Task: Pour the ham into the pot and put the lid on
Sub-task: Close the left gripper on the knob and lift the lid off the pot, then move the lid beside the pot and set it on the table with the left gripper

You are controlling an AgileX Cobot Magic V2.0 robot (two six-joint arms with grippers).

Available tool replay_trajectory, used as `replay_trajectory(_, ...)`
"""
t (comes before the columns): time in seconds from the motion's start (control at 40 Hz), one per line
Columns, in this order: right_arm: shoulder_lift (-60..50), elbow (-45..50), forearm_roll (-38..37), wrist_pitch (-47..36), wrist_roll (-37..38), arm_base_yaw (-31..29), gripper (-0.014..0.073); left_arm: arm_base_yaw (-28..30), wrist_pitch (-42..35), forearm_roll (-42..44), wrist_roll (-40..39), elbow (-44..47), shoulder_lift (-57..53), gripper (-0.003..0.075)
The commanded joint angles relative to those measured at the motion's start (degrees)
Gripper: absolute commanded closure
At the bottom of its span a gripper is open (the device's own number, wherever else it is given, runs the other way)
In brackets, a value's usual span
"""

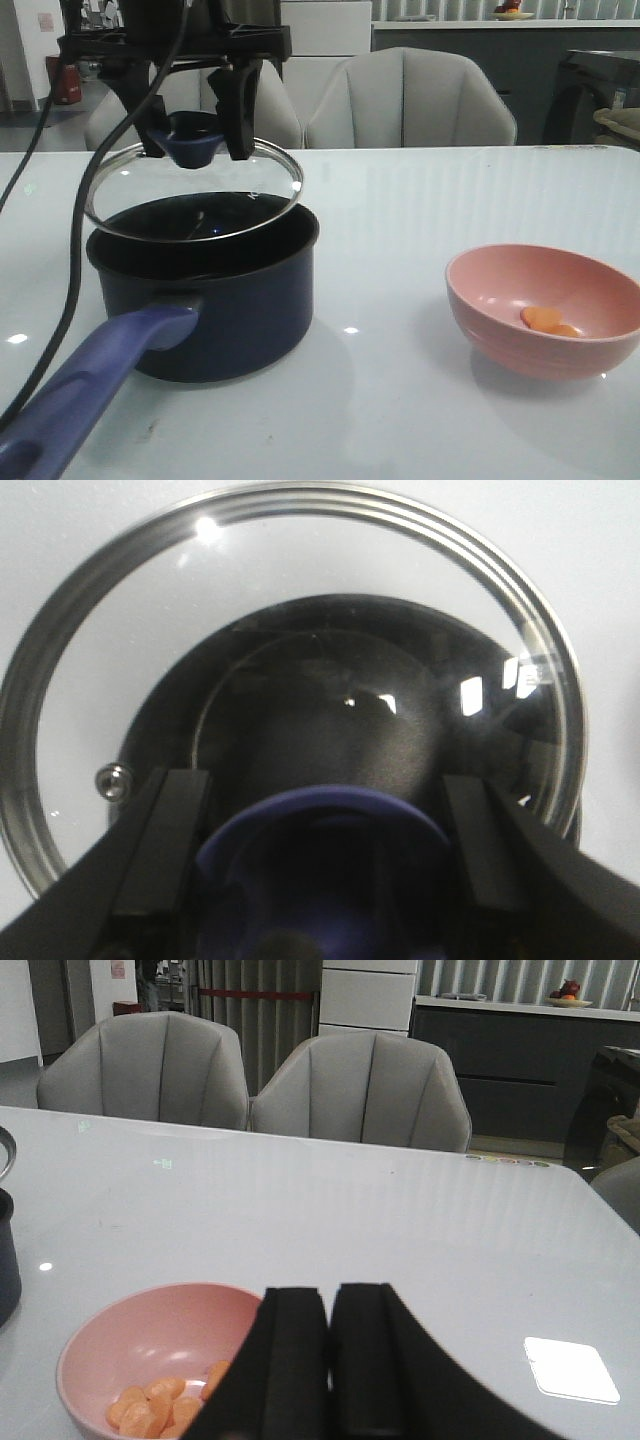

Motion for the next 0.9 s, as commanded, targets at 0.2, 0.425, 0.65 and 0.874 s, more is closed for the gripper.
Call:
replay_trajectory(0.2, -1.2, 0.6, -0.8, -4.7, -0.2, 0.1, 0.0445, 6.5, 2.6, -0.1, 5.2, -0.1, -10.7, 0.0607)
replay_trajectory(0.425, -1.2, 0.6, -0.8, -4.7, -0.2, 0.1, 0.0445, 16.3, 2.4, -1.4, 11.1, 10.7, -16.8, 0.0607)
replay_trajectory(0.65, -1.2, 0.6, -0.8, -4.7, -0.2, 0.1, 0.0445, 27.0, -3.1, -8.6, 19.2, 22.5, -20.5, 0.0607)
replay_trajectory(0.874, -1.2, 0.6, -0.8, -4.7, -0.2, 0.1, 0.0445, 31.5, -10.7, -10.7, 20.7, 30.8, -20.6, 0.0606)
